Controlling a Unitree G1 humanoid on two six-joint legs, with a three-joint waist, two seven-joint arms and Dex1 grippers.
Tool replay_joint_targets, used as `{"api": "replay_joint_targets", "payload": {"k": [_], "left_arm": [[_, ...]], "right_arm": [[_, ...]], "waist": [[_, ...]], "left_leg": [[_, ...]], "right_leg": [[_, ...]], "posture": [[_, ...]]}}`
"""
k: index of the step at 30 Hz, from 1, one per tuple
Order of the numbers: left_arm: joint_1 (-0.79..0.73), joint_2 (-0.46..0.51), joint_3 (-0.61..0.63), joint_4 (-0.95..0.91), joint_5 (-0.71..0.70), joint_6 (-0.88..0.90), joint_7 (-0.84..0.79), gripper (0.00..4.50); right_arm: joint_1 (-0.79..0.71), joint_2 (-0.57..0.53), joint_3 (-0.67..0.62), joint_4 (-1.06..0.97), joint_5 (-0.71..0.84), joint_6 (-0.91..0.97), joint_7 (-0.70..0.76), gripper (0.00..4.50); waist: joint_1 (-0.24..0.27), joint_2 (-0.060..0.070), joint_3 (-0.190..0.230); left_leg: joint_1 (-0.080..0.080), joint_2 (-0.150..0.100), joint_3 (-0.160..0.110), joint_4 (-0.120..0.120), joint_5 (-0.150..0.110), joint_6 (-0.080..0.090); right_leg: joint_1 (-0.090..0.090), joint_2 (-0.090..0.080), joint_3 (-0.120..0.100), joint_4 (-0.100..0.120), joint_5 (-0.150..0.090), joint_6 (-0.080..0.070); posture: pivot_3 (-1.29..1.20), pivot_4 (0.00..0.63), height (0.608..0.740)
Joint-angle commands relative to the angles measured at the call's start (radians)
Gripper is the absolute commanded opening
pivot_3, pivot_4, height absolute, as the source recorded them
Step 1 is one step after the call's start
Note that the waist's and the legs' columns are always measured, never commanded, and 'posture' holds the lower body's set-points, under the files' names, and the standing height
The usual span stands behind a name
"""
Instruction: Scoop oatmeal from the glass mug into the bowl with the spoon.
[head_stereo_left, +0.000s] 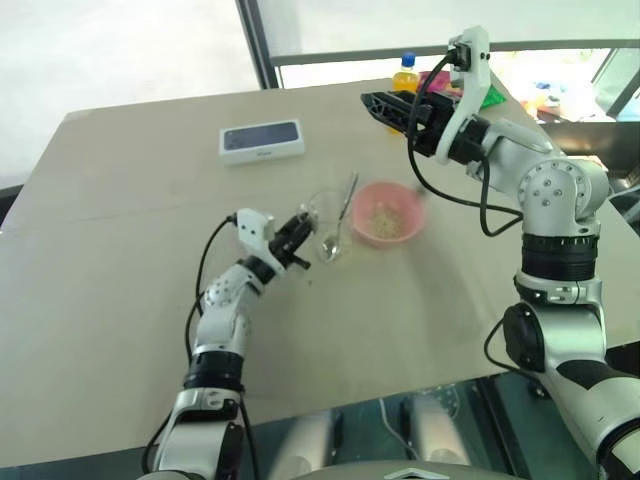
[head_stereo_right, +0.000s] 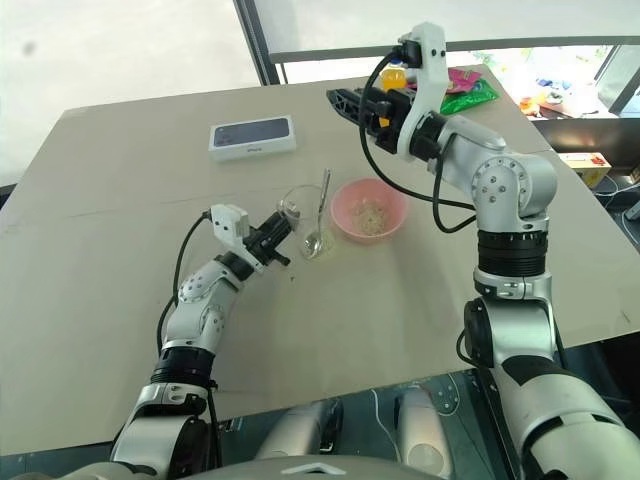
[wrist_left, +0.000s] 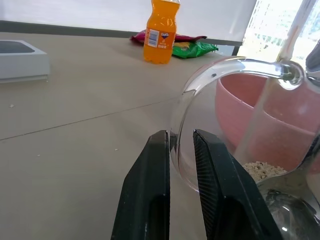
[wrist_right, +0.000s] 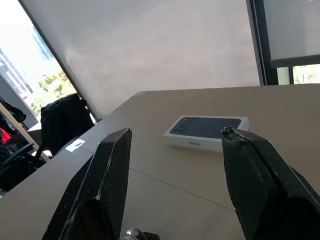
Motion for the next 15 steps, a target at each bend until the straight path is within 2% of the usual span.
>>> {"api": "replay_joint_targets", "payload": {"k": [1,15], "left_arm": [[0.021,0.002,0.02,-0.065,-0.019,-0.019,-0.001,0.79],[0.182,0.033,0.046,-0.313,-0.068,0.026,0.013,0.79]], "right_arm": [[-0.028,-0.007,-0.016,-0.025,0.003,-0.026,0.011,2.86],[0.09,-0.004,-0.064,-0.114,0.02,-0.039,-0.022,2.86]], "waist": [[0.0,0.0,0.0],[0.001,0.0,0.001]], "left_leg": [[0.0,0.0,0.0,0.0,0.0,0.0],[-0.001,0.0,0.0,0.0,0.0,0.0]], "right_leg": [[0.0,0.0,0.0,0.0,0.0,0.0],[0.0,0.0,0.0,0.0,0.0,0.0]], "posture": [[0.0,0.15,0.74],[0.0,0.15,0.74]]}}
